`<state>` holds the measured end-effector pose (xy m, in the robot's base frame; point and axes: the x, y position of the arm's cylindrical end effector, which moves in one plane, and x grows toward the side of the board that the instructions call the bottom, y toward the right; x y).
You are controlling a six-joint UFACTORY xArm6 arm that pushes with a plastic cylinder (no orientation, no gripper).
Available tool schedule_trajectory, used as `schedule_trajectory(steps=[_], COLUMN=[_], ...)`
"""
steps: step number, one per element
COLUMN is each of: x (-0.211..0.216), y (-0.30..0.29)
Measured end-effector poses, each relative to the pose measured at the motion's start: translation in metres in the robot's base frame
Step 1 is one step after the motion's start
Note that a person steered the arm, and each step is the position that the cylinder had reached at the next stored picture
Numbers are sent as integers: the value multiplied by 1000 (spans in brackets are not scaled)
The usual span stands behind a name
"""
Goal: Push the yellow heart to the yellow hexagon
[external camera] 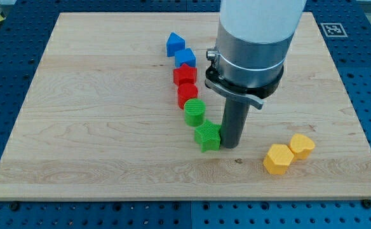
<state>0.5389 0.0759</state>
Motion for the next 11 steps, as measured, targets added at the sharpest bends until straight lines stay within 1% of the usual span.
schedule_trajectory(steps=[2,3,4,6,7,11], x=[-1,-1,0,35,35,35], y=[140,196,201,201,195,120])
